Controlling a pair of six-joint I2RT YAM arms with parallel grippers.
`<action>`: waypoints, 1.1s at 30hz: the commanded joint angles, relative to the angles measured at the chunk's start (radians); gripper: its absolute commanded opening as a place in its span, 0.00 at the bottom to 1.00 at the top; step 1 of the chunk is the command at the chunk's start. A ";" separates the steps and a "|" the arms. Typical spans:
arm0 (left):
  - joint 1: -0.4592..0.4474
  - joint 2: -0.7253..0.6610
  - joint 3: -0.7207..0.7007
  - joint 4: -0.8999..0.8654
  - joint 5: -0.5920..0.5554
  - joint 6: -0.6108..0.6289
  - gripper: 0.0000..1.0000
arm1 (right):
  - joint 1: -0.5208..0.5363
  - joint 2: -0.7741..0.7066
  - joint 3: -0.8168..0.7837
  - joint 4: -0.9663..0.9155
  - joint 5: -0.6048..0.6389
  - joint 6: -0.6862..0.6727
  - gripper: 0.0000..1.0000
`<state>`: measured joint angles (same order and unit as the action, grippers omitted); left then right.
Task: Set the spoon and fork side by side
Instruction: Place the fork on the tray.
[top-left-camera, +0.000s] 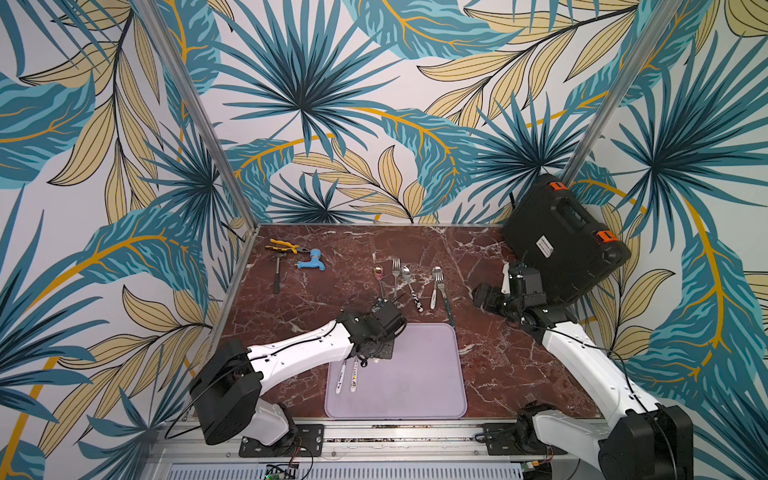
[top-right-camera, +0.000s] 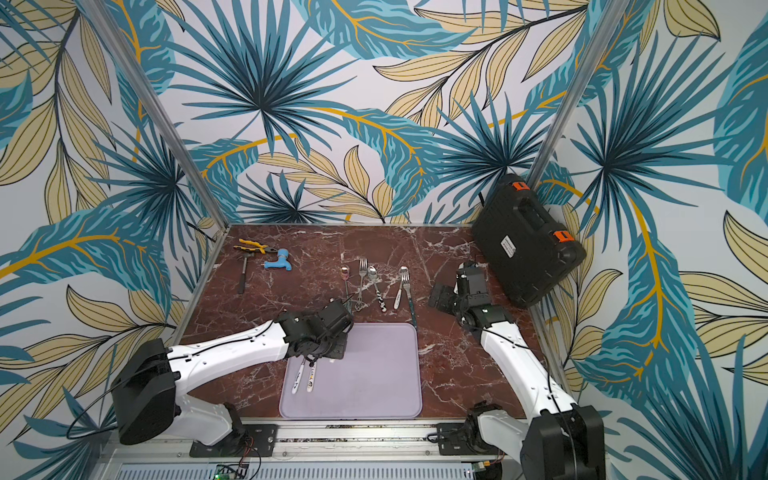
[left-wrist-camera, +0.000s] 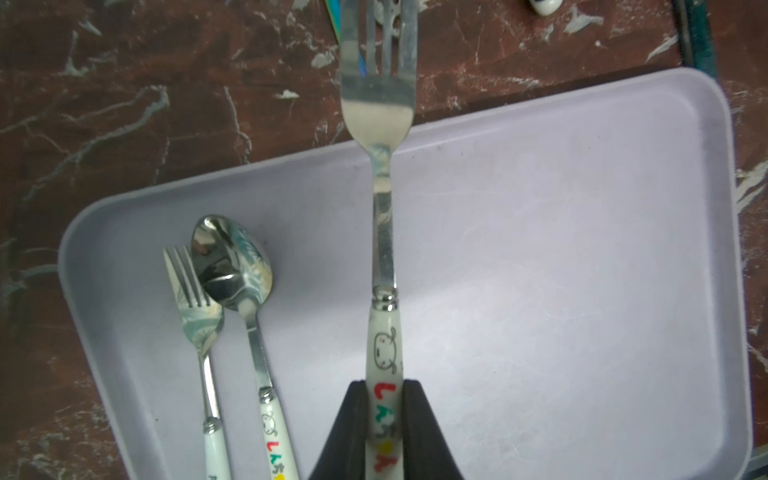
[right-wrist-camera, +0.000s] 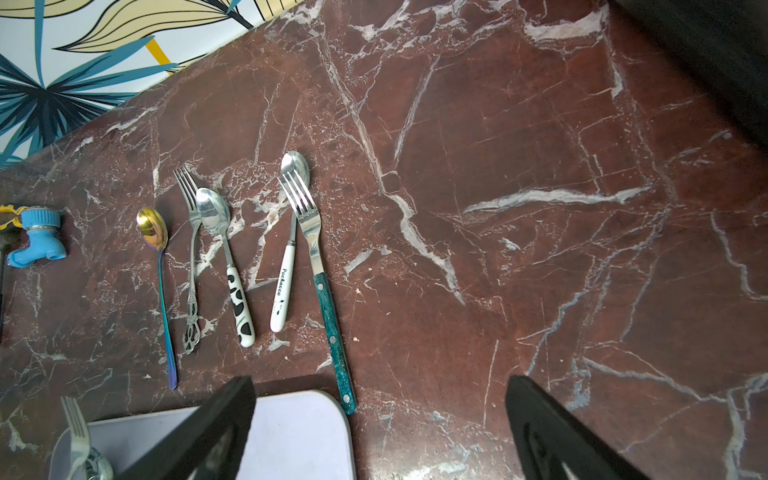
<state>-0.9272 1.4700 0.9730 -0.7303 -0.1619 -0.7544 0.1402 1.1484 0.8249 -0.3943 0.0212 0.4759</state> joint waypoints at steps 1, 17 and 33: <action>-0.032 -0.002 -0.044 0.006 -0.031 -0.084 0.00 | 0.001 0.002 0.010 -0.021 -0.003 0.006 1.00; -0.113 0.024 -0.165 0.082 -0.021 -0.214 0.00 | 0.001 -0.001 0.012 -0.029 0.000 0.004 1.00; -0.113 0.025 -0.204 0.100 -0.024 -0.261 0.00 | 0.001 -0.007 0.013 -0.032 0.004 0.001 0.99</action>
<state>-1.0397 1.4979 0.7898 -0.6361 -0.1699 -0.9958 0.1402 1.1484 0.8249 -0.4000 0.0216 0.4759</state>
